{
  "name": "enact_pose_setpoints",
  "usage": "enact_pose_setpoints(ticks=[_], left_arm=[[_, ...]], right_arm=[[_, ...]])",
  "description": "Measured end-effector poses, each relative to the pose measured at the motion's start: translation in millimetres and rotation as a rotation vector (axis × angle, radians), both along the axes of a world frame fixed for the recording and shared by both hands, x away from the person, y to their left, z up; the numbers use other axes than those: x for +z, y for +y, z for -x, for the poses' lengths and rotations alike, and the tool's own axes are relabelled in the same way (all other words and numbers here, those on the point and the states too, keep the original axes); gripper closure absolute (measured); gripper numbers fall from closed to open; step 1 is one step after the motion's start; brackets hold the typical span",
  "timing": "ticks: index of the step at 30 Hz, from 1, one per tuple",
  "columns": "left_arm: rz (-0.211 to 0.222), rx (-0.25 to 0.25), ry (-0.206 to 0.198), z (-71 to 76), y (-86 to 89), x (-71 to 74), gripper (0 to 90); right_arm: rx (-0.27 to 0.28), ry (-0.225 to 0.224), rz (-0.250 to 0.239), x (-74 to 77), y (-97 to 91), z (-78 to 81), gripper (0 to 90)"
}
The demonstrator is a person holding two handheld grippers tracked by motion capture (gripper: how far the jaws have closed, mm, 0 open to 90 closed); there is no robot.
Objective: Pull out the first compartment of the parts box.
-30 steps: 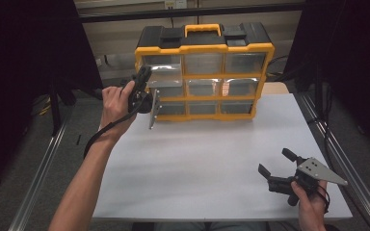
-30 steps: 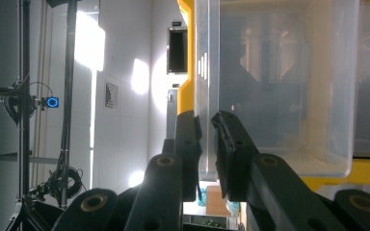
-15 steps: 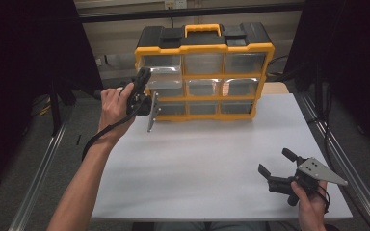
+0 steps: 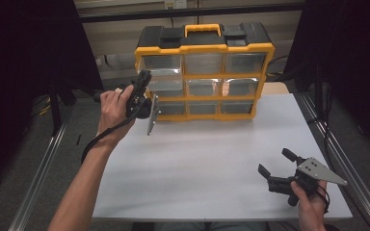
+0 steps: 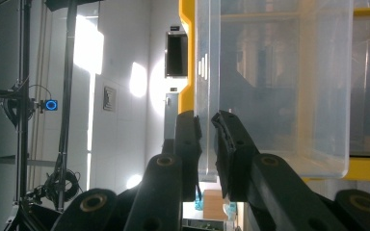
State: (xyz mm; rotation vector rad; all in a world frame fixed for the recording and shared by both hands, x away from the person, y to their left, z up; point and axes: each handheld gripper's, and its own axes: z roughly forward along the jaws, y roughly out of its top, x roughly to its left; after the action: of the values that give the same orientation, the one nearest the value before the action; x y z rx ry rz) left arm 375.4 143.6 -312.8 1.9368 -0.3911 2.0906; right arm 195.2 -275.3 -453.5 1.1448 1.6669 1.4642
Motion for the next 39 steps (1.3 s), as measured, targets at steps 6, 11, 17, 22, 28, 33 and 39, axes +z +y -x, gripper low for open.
enact_pose_setpoints(ticks=[6, 11, 17, 22, 28, 33, 39], left_arm=[[0.001, 0.003, -0.001, 3.4, 0.1, 0.1, 80.3], [0.004, -0.002, 0.007, 6.4, -0.7, -0.5, 80.2], [0.01, -0.001, 0.013, 7.7, -0.5, -0.2, 80.2], [0.005, -0.011, -0.006, 9.7, 0.4, -2.5, 80.2], [0.001, -0.022, -0.002, 12.1, 2.0, -2.0, 80.3], [0.007, -0.03, -0.009, 13.0, 1.9, -1.5, 80.3], [-0.007, -0.029, -0.011, 15.2, 3.5, -1.7, 80.4]], right_arm=[[-0.001, -0.005, 0.002, 0.4, 0.2, 0.2, 0.0], [-0.003, -0.005, -0.001, 0.4, -0.5, 0.2, 0.0], [-0.005, -0.003, 0.001, 0.5, -0.6, 0.3, 0.0], [-0.005, -0.004, 0.0, 0.5, -0.5, 0.1, 0.0], [-0.003, -0.004, 0.002, 0.4, -0.7, -0.1, 0.0], [-0.005, -0.001, -0.002, 0.3, 0.3, -0.8, 0.0], [0.001, 0.002, 0.001, 0.0, 0.2, -1.0, 0.0]])
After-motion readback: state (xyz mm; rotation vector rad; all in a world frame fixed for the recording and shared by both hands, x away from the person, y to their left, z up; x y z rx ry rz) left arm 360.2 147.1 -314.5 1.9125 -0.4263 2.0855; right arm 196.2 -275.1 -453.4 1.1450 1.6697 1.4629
